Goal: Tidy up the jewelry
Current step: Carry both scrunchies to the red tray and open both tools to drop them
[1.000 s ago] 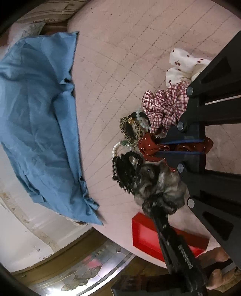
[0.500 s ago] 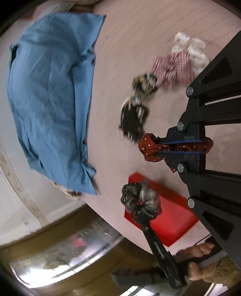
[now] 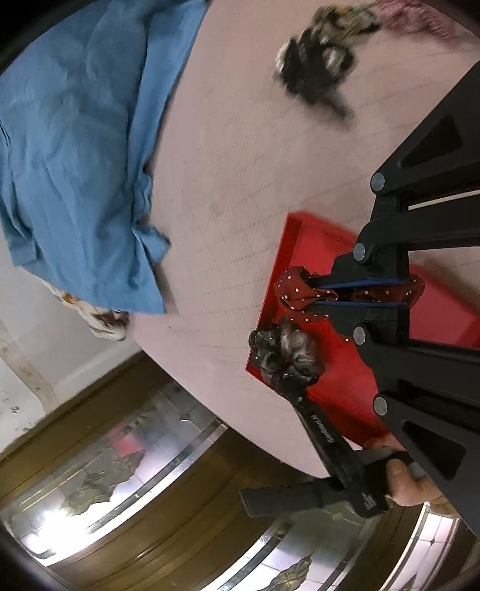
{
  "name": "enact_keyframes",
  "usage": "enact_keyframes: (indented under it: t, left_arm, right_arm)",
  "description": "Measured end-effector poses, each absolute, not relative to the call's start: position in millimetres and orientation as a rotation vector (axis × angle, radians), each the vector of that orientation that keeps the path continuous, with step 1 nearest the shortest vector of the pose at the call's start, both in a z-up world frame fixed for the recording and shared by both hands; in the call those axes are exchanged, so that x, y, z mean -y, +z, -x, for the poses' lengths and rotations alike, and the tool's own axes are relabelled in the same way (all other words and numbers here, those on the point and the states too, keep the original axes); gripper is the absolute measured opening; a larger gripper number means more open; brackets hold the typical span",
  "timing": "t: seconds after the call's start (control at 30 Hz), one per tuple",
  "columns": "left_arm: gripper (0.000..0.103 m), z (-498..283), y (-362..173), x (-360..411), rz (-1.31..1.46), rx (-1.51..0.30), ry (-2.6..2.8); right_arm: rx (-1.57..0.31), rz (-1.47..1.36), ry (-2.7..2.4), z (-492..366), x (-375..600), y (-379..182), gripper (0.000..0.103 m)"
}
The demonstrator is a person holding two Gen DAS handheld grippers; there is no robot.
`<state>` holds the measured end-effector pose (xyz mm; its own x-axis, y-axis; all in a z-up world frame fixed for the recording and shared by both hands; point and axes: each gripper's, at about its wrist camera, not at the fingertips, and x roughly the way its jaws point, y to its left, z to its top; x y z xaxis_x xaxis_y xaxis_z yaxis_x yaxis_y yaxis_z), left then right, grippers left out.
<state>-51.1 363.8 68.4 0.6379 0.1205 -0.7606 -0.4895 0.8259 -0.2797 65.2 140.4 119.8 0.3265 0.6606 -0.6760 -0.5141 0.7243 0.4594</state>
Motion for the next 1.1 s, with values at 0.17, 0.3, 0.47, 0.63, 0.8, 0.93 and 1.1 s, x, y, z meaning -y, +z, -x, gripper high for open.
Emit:
enact_keyframes:
  t: [0.17, 0.3, 0.47, 0.63, 0.8, 0.93, 1.1]
  left_arm:
    - [0.006, 52.0, 72.1, -369.6, 0.471, -0.789, 0.396]
    - [0.007, 56.5, 74.9, -373.1, 0.446, -0.776, 0.441]
    - [0.01, 60.8, 75.4, -378.8, 0.471, -0.77, 0.461]
    - [0.022, 65.2, 82.4, -375.7, 0.48, -0.738, 0.436]
    - [0.045, 73.6, 92.8, -370.1, 0.461, -0.69, 0.438]
    - [0.045, 75.0, 93.2, -367.6, 0.452, -0.695, 0.447]
    - [0.046, 76.5, 93.7, -360.9, 0.426, -0.694, 0.457]
  right_arm:
    - [-1.027, -0.206, 0.78, -89.5, -168.1, 95.6, 0.007]
    - [-1.057, -0.195, 0.753, -100.3, -179.3, 80.5, 0.007]
    - [-1.059, -0.146, 0.707, -101.6, -181.6, 74.5, 0.009]
    - [-1.038, -0.107, 0.665, -98.9, -179.7, 76.9, 0.019]
    - [-1.003, -0.105, 0.652, -91.4, -171.3, 88.8, 0.049]
    - [-0.985, -0.085, 0.644, -82.0, -163.2, 95.8, 0.049]
    - [-0.956, -0.059, 0.636, -61.7, -140.8, 104.5, 0.049]
